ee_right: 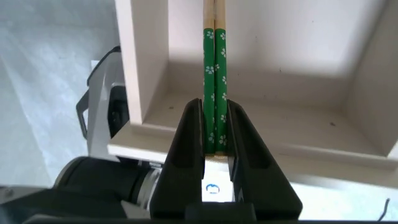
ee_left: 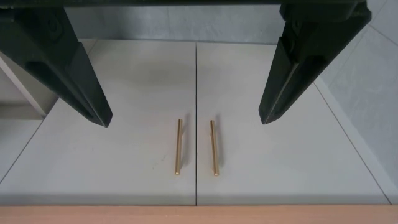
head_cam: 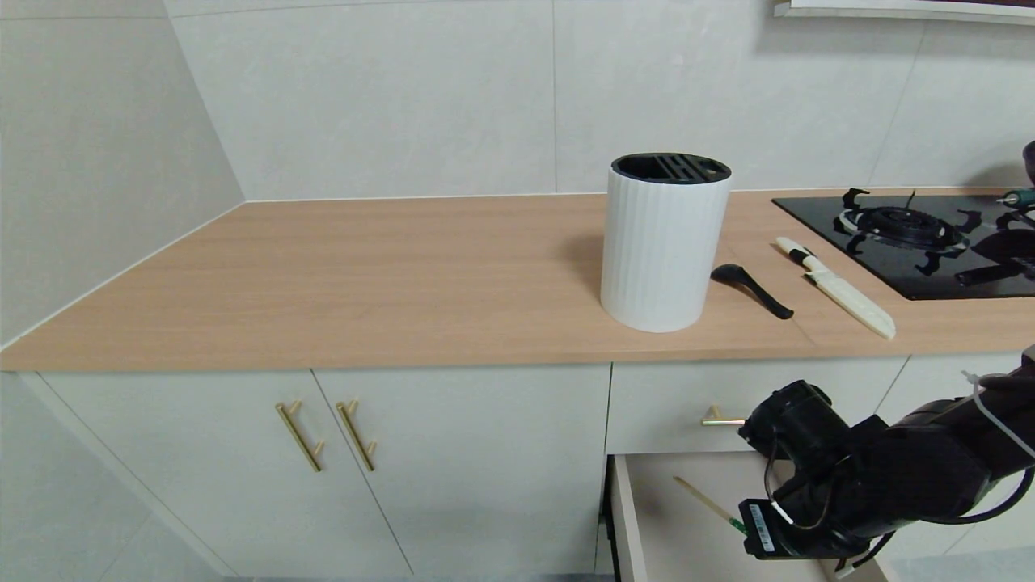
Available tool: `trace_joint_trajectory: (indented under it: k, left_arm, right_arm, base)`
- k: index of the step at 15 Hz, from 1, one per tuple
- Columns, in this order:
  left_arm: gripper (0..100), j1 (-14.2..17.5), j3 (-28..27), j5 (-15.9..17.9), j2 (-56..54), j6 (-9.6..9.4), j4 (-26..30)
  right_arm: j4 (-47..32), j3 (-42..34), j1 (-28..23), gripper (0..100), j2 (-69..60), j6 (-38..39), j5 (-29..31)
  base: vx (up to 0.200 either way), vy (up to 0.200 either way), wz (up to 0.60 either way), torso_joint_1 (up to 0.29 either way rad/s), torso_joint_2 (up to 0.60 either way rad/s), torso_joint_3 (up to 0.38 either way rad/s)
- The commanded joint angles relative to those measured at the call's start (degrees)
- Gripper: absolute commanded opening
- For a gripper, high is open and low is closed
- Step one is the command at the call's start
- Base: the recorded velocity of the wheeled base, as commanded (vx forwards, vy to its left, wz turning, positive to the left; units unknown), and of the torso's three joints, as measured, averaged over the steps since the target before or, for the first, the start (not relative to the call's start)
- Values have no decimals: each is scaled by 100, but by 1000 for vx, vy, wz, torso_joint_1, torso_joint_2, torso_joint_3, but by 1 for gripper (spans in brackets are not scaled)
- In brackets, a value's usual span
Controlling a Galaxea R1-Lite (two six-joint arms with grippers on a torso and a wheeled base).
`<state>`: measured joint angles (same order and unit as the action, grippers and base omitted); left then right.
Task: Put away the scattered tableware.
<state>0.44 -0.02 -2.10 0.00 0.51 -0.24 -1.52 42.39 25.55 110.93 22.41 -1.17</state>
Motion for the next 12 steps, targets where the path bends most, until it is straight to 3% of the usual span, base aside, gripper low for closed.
trace_joint_trajectory:
  k: [1,5,12]
  left_arm:
    - [100,0,2,-1,0,2,-2]
    - [100,0,2,-1,0,2,-2]
    - [100,0,2,-1,0,2,-2]
  right_arm:
    - [38,-64,38,0,77,1,82]
    - [64,-90,117,0,77,1,231]
    - [609,-310,117,0,77,1,416]
  base:
    - [0,0,0,0,0,0]
    - [0,0,0,-75,169,104]
    - [0,0,0,-170,459,283]
